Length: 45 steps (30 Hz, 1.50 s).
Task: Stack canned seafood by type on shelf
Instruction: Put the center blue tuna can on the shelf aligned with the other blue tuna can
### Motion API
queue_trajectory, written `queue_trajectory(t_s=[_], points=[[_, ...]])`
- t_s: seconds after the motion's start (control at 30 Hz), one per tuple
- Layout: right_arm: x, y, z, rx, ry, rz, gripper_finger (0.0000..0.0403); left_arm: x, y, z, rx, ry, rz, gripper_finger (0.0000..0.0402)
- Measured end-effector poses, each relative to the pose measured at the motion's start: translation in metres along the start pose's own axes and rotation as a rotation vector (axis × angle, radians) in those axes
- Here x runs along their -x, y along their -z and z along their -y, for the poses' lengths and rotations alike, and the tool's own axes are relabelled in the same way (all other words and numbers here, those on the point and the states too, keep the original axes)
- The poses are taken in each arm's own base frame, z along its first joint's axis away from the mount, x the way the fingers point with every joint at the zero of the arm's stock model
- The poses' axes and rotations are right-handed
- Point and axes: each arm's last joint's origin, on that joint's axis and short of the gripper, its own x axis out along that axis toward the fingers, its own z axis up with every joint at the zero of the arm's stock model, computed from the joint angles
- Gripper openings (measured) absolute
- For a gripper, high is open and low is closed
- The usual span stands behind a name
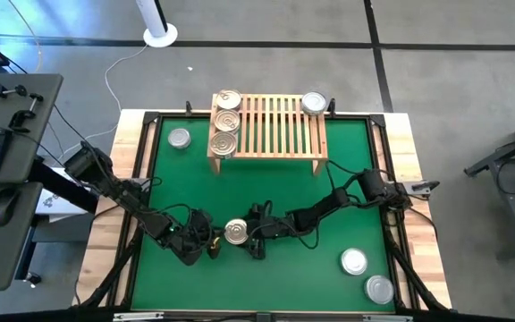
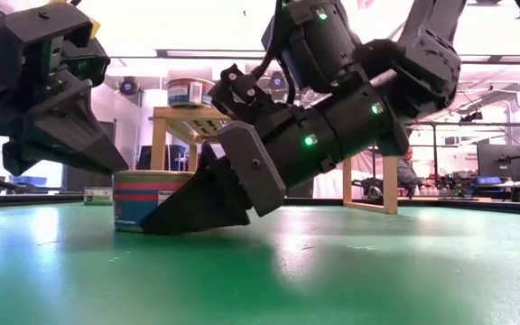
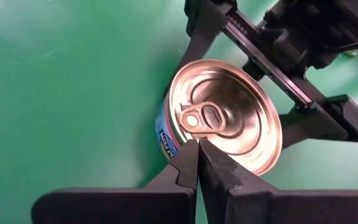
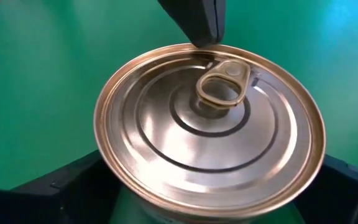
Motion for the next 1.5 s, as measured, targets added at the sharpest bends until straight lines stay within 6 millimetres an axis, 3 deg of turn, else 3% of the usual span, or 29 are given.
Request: queue_trajectory(t_s=[0.27,0.63,0.9,1.03,1.13,1.3,1.5], points=[[0.018,0.004,-0.001,-0.08,0.043,0.064,0.038,0.019,-0.002,-0.002,-0.047,0.002,-0.012,0.0],[0.057,-0.021,0.0,-0.068,0.045,0.104,0.0377,0.025,0.001,-0.017,-0.02,-0.119,-0.013,0.0],[0.12,-0.084,0.008,0.01,0.043,0.184,0.0376,0.022,0.003,-0.015,-0.044,-0.116,0.019,0.0],[0.152,-0.13,0.039,0.024,0.125,0.191,0.0376,0.022,0.002,-0.014,-0.07,-0.108,0.059,0.0],[0.164,-0.154,0.078,0.001,0.182,0.145,0.0376,0.022,0.001,-0.014,-0.072,-0.108,0.074,0.0],[0.164,-0.178,0.16,-0.055,0.305,0.071,0.0376,0.022,0.001,-0.012,-0.075,-0.097,0.092,0.0],[0.16,-0.184,0.245,-0.142,0.445,0.018,0.0376,0.022,0.0,-0.009,-0.082,-0.075,0.1,0.0]])
